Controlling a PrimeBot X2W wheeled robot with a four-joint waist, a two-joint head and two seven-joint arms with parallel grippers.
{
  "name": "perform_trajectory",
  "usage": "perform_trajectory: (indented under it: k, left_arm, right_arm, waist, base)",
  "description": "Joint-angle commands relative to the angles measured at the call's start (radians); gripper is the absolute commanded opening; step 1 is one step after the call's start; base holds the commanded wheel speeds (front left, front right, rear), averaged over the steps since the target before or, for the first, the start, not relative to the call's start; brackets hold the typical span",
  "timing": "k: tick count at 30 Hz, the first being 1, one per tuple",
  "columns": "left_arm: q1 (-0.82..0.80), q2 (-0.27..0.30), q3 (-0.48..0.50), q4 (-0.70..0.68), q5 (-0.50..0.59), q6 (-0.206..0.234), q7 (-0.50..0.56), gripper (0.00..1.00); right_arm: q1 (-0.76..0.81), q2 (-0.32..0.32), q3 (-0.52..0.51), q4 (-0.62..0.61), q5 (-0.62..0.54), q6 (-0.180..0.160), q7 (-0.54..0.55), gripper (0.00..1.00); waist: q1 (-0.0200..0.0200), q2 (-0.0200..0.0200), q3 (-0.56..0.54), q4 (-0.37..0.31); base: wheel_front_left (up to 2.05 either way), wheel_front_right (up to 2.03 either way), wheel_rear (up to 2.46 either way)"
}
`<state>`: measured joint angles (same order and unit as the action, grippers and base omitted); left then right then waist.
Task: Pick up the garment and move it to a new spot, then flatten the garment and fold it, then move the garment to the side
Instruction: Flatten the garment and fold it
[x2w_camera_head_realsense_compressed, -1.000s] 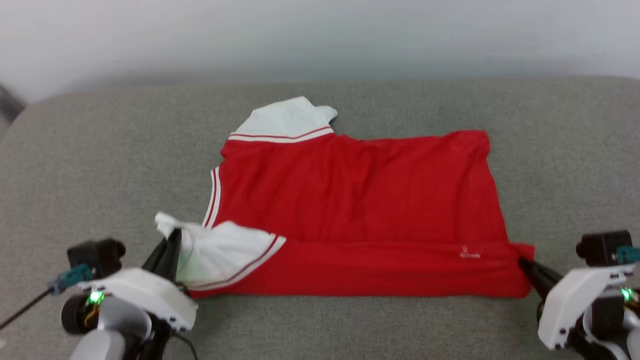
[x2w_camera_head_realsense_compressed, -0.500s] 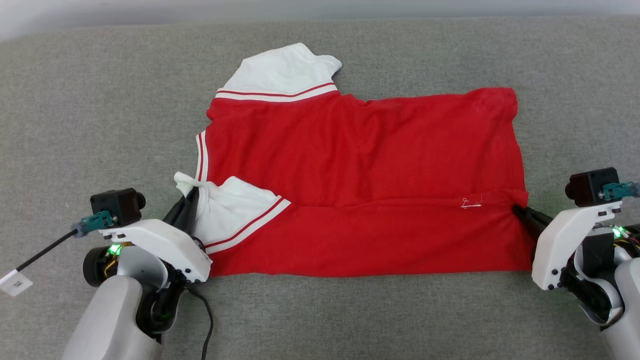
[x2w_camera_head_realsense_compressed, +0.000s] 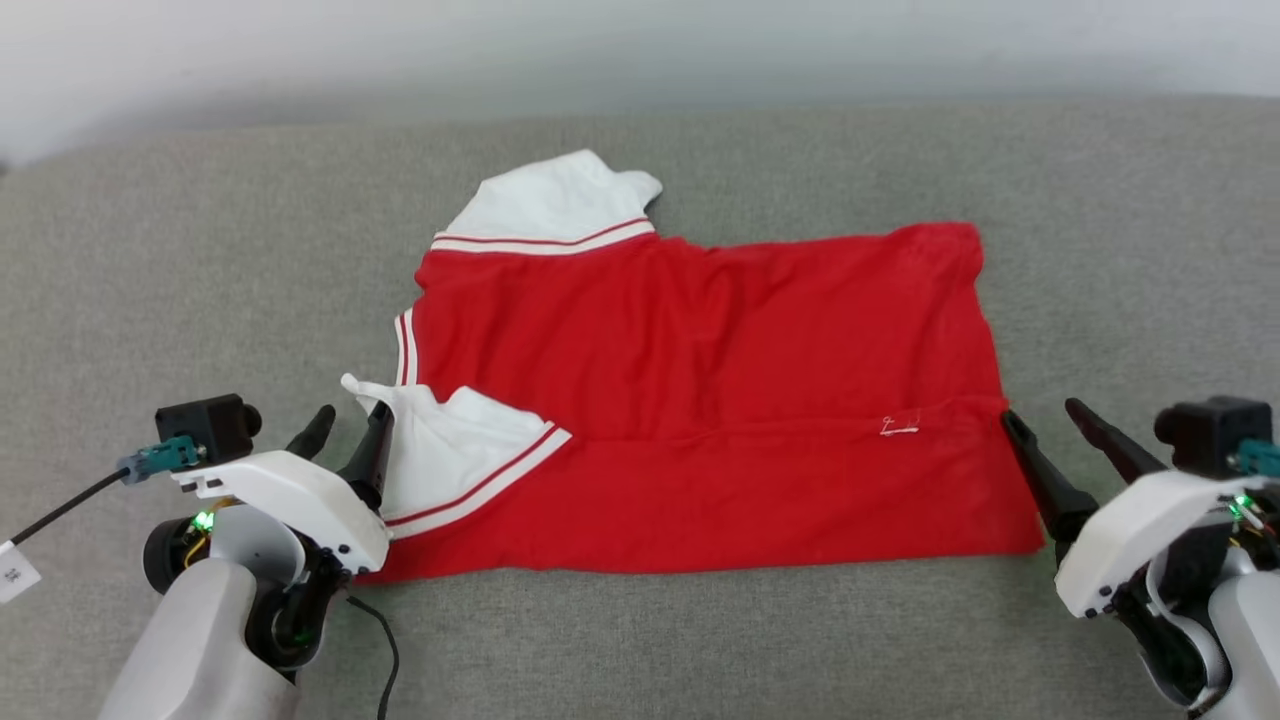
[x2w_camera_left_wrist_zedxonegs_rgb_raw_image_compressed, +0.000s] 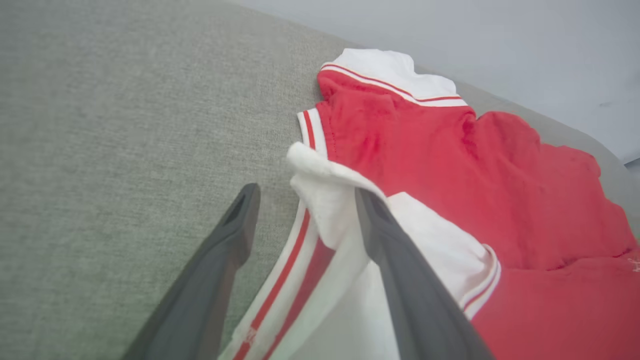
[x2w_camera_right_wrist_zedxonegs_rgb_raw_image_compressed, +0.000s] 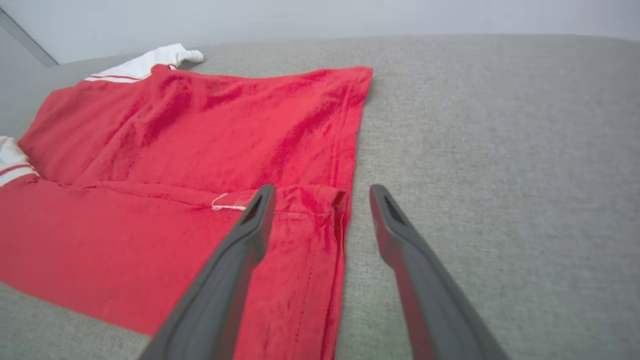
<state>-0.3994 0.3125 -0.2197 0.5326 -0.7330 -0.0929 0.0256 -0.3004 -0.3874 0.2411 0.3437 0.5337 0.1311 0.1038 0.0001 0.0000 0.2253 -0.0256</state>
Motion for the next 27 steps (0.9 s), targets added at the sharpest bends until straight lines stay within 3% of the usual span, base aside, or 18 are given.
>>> perform_trajectory:
  k: [1,5,10,16,19,27]
  left_arm:
    - [-0.006,0.010,0.003,-0.004,0.001,-0.002,-0.002,1.00]
    - [0.018,0.046,0.014,-0.022,-0.010,-0.003,0.022,1.00]
    - [0.042,0.105,0.015,-0.069,-0.028,-0.002,0.111,1.00]
    - [0.085,0.206,-0.039,-0.148,-0.045,-0.008,0.359,1.00]
    - [0.115,0.250,-0.057,-0.184,-0.062,0.009,0.481,1.00]
    - [0.161,0.254,-0.065,-0.200,-0.131,0.058,0.637,1.00]
  right_arm:
    - [0.036,0.005,-0.014,-0.020,-0.010,-0.001,-0.048,1.00]
    - [0.101,0.028,-0.060,-0.078,-0.062,-0.001,-0.154,1.00]
    - [0.199,0.076,-0.132,-0.172,-0.135,-0.001,-0.200,1.00]
    - [0.297,0.143,-0.202,-0.302,-0.202,-0.001,-0.175,1.00]
    - [0.322,0.169,-0.218,-0.354,-0.220,-0.001,-0.159,1.00]
    - [0.302,0.205,-0.218,-0.402,-0.228,-0.001,-0.138,1.00]
  waist:
    - [-0.0001,0.0000,-0.055,-0.015]
    - [-0.0001,0.0000,-0.126,-0.031]
    - [-0.0001,0.0000,-0.180,-0.045]
    - [-0.0001,0.0000,-0.183,-0.062]
    - [-0.0001,0.0000,-0.161,-0.071]
    - [-0.0001,0.0000,-0.076,-0.099]
  base:
    - [0.00,0.00,0.00]
    - [0.00,0.00,0.00]
    - [0.00,0.00,0.00]
    - [0.00,0.00,0.00]
    - [0.00,0.00,0.00]
    - [0.00,0.00,0.00]
